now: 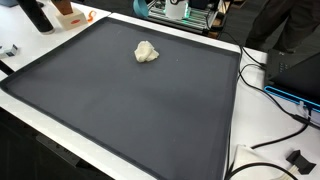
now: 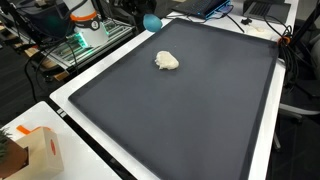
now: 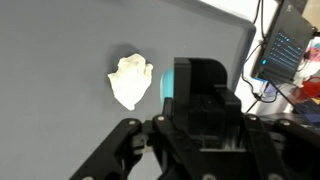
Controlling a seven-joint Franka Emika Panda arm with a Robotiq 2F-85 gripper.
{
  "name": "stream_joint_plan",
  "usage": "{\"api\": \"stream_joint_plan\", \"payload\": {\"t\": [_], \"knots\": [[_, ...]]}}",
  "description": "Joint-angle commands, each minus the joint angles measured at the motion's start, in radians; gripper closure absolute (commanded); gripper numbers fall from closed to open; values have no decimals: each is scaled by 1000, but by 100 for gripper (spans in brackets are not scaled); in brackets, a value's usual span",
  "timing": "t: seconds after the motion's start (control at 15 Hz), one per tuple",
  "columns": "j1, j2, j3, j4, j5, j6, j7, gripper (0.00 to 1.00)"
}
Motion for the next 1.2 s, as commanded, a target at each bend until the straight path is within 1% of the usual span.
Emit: {"api": "stream_joint_plan", "payload": {"t": [0.0, 0.2, 0.27, 0.47, 0.67, 0.8, 1.13], "knots": [[-59, 138, -31, 92, 118, -160, -205, 75], [-125, 254, -24, 159, 212, -296, -324, 75], [-147, 294, -17, 182, 237, -338, -346, 75], [-199, 403, 1, 240, 285, -401, -357, 75], [-233, 485, 16, 277, 322, -392, -325, 75], [-254, 532, 29, 296, 346, -389, -328, 75], [-282, 616, 51, 314, 372, -372, -317, 75]]}}
